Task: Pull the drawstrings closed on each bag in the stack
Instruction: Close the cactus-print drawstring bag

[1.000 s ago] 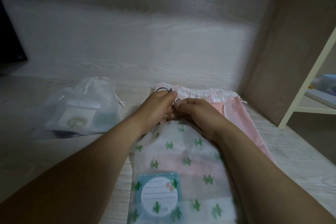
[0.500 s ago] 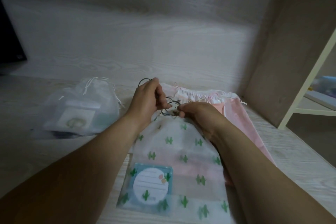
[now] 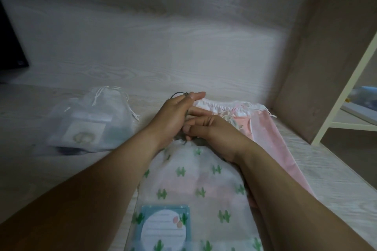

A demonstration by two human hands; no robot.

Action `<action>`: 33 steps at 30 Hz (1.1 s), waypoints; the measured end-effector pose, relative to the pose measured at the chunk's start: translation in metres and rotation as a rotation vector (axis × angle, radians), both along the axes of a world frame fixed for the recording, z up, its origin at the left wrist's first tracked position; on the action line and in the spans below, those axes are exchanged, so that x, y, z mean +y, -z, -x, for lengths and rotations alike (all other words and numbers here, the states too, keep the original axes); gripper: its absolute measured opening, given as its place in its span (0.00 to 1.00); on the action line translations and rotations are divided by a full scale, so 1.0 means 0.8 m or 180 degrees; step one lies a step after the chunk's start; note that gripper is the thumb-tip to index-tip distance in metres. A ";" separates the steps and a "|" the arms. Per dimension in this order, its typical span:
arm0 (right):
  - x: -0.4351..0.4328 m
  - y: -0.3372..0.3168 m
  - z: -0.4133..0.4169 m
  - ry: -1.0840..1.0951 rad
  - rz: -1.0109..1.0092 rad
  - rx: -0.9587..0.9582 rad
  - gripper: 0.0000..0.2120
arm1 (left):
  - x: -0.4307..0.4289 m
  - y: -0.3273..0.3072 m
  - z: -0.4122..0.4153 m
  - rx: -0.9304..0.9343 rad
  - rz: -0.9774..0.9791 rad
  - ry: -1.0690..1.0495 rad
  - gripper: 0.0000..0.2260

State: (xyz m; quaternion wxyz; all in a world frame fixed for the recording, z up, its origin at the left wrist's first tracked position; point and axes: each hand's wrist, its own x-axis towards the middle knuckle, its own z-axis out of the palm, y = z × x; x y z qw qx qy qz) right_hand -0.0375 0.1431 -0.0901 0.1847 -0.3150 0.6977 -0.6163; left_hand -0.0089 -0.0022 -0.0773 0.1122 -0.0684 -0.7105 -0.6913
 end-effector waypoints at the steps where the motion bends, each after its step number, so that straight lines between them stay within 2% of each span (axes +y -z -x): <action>1: 0.000 0.000 -0.001 -0.0044 -0.0072 0.0035 0.11 | -0.004 0.000 0.003 -0.0016 -0.0101 -0.0025 0.17; 3: -0.002 0.001 -0.003 -0.0082 -0.0114 0.0031 0.12 | -0.009 0.000 0.005 -0.0035 -0.0149 -0.0039 0.17; 6: -0.004 0.003 0.000 0.0086 0.0130 -0.0009 0.15 | -0.010 0.004 0.007 0.0031 0.0223 -0.0012 0.18; 8: -0.002 0.004 0.005 0.0375 0.0291 -0.0199 0.14 | -0.009 0.005 0.008 0.0152 0.0584 -0.0148 0.17; 11: 0.004 0.007 0.015 0.0895 0.0299 -0.0293 0.11 | -0.012 0.006 0.012 0.0191 0.1307 -0.0308 0.22; 14: 0.004 0.010 0.019 0.1066 0.0286 -0.0328 0.08 | -0.020 0.008 0.013 0.0064 0.1938 -0.0472 0.14; 16: 0.003 0.010 0.019 0.1116 0.0230 -0.0204 0.08 | -0.021 0.007 0.013 -0.0011 0.2137 -0.0614 0.15; 18: 0.003 0.011 0.020 0.1159 0.0222 -0.0084 0.11 | -0.024 0.006 0.012 -0.0069 0.2136 -0.0585 0.16; 21: 0.006 0.011 0.021 0.1126 0.0265 -0.0106 0.18 | -0.028 0.004 0.009 -0.0305 0.1945 -0.0359 0.13; 24: 0.007 0.012 0.022 0.1081 0.0212 -0.0122 0.17 | -0.029 0.000 0.004 -0.0496 0.1698 -0.0242 0.10; 28: 0.006 0.012 0.022 0.0982 0.0198 -0.0200 0.11 | -0.029 -0.004 0.001 -0.0579 0.1405 -0.0174 0.13; 30: 0.005 0.011 0.020 0.0952 0.0213 -0.0240 0.12 | -0.030 -0.005 0.000 -0.0721 0.1186 -0.0100 0.13; 33: 0.006 0.012 0.023 0.0953 0.0234 -0.0277 0.14 | -0.032 -0.003 0.000 -0.0874 0.1222 0.0001 0.13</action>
